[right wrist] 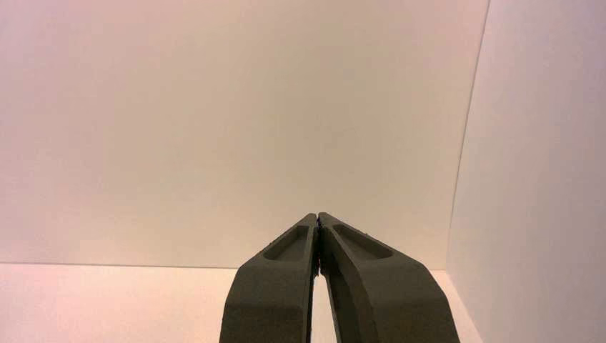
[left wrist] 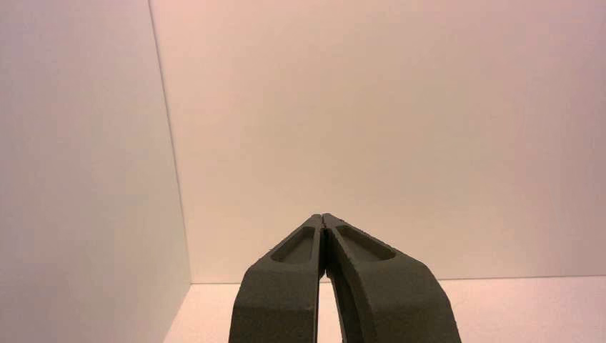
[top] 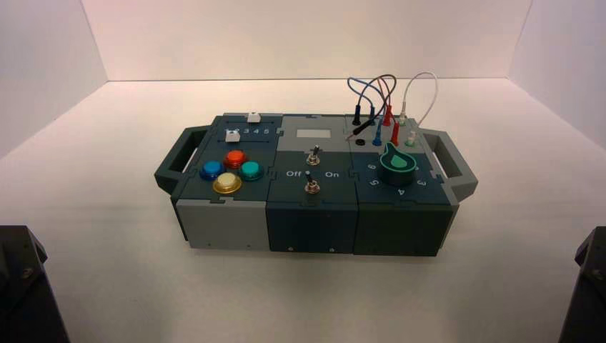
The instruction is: Flip the top switch off with the right gripper.
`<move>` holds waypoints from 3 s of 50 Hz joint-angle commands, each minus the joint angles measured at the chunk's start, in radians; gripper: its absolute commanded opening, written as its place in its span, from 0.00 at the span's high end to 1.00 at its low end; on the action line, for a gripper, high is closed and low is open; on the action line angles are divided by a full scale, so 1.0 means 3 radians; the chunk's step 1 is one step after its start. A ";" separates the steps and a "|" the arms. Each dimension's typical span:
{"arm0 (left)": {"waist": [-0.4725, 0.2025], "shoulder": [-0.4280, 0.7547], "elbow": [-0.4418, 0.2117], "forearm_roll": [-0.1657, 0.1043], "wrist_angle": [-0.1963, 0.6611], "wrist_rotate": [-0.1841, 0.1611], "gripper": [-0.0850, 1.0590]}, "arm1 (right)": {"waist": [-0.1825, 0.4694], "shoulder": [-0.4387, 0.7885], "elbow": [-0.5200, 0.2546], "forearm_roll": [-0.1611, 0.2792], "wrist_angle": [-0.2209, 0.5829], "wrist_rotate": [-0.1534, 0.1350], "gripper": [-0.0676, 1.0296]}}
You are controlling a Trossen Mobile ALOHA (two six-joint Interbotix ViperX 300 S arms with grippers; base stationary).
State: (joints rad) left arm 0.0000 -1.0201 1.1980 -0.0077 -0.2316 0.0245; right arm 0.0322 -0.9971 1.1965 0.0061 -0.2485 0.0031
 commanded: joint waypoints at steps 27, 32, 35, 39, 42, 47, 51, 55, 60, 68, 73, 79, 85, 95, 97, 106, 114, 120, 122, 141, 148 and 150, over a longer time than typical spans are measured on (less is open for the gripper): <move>-0.0169 0.0092 -0.0174 -0.0026 0.0685 0.0005 0.95 | 0.0107 0.0015 -0.0092 0.0005 0.0164 -0.0005 0.96; -0.0368 0.0184 -0.0261 -0.0031 0.1018 0.0000 0.95 | 0.0179 0.0036 -0.0102 0.0015 0.0261 0.0010 0.96; -0.0491 0.0251 -0.0302 -0.0036 0.1171 0.0000 0.95 | 0.0251 0.0046 -0.0107 0.0020 0.0307 0.0026 0.96; -0.0680 0.0358 -0.0348 -0.0056 0.1360 -0.0010 0.95 | 0.0394 0.0077 -0.0118 0.0026 0.0389 0.0036 0.96; -0.0803 0.0435 -0.0378 -0.0087 0.1503 -0.0041 0.95 | 0.0506 0.0107 -0.0138 0.0046 0.0486 0.0066 0.96; -0.0987 0.0644 -0.0455 -0.0123 0.1785 -0.0118 0.95 | 0.0701 0.0199 -0.0215 0.0220 0.0741 0.0107 0.96; -0.1110 0.0839 -0.0537 -0.0118 0.1999 -0.0184 0.95 | 0.0813 0.0302 -0.0307 0.0399 0.1007 0.0107 0.96; -0.1222 0.1079 -0.0608 -0.0128 0.2199 -0.0261 0.95 | 0.0910 0.0404 -0.0394 0.0522 0.1278 0.0107 0.96; -0.1304 0.1283 -0.0665 -0.0133 0.2337 -0.0363 0.95 | 0.1048 0.0537 -0.0481 0.0583 0.1590 0.0102 0.96; -0.1406 0.1611 -0.0757 -0.0189 0.2613 -0.0522 0.95 | 0.1283 0.0721 -0.0583 0.0675 0.1979 0.0107 0.96; -0.1447 0.1815 -0.0808 -0.0271 0.2761 -0.0527 0.95 | 0.1391 0.0808 -0.0608 0.0813 0.2096 0.0112 0.96; -0.1457 0.1958 -0.0793 -0.0348 0.2787 -0.0542 0.95 | 0.1539 0.0823 -0.0562 0.0961 0.2112 0.0107 0.96; -0.1488 0.2076 -0.0747 -0.0450 0.2792 -0.0537 0.95 | 0.1728 0.0854 -0.0516 0.0966 0.2132 0.0082 0.96; -0.1498 0.2275 -0.0747 -0.0486 0.2792 -0.0542 0.95 | 0.1805 0.1064 -0.0532 0.0972 0.2332 0.0082 0.96; -0.1498 0.2306 -0.0747 -0.0491 0.2787 -0.0552 0.95 | 0.1805 0.1104 -0.0537 0.0972 0.2347 0.0082 0.96; -0.1498 0.2490 -0.0721 -0.0491 0.2730 -0.0654 0.95 | 0.1810 0.1237 -0.0588 0.1053 0.2429 0.0072 0.96; -0.1498 0.2669 -0.0721 -0.0496 0.2659 -0.0680 0.95 | 0.1810 0.1222 -0.0578 0.1074 0.2449 0.0066 0.96; -0.1498 0.2828 -0.0747 -0.0496 0.2638 -0.0695 0.95 | 0.1815 0.1217 -0.0583 0.1130 0.2495 0.0056 0.96; -0.1498 0.2869 -0.0757 -0.0501 0.2638 -0.0695 0.95 | 0.1815 0.1222 -0.0588 0.1140 0.2506 0.0046 0.96; -0.1498 0.3094 -0.0844 -0.0506 0.2618 -0.0695 0.95 | 0.1963 0.1304 -0.0608 0.1299 0.2521 0.0046 0.96; -0.1498 0.3124 -0.0890 -0.0506 0.2608 -0.0695 0.95 | 0.1969 0.1442 -0.0588 0.1386 0.2587 0.0046 0.96; -0.1498 0.3134 -0.0900 -0.0506 0.2603 -0.0695 0.95 | 0.1969 0.1483 -0.0583 0.1416 0.2598 0.0046 0.96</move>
State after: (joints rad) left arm -0.4479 -0.0752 0.9557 -0.1580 0.5538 -0.1764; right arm 0.6167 -0.5691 1.0446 0.4111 0.5277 0.0169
